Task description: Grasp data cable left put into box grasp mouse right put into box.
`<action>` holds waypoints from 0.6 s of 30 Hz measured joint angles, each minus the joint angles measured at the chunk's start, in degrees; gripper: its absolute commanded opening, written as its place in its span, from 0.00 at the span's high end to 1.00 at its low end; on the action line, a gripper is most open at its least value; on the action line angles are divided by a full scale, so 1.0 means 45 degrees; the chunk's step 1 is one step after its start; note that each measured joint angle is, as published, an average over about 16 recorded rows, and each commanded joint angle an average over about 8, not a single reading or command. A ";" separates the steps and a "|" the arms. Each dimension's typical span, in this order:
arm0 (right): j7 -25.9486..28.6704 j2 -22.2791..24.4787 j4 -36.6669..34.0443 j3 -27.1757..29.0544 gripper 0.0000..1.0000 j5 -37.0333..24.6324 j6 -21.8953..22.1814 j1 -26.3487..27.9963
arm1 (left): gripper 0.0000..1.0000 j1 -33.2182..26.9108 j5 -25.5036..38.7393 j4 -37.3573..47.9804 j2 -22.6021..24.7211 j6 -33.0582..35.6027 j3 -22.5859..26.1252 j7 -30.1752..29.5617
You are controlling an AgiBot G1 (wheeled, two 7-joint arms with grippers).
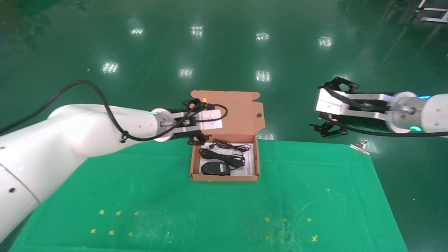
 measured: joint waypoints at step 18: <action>-0.0284 0.0588 0.0775 0.2816 0.00 0.3369 -0.2714 -0.2138 | 0.00 0.1975 -0.4021 -0.1866 -0.2375 0.3216 -0.3234 0.0599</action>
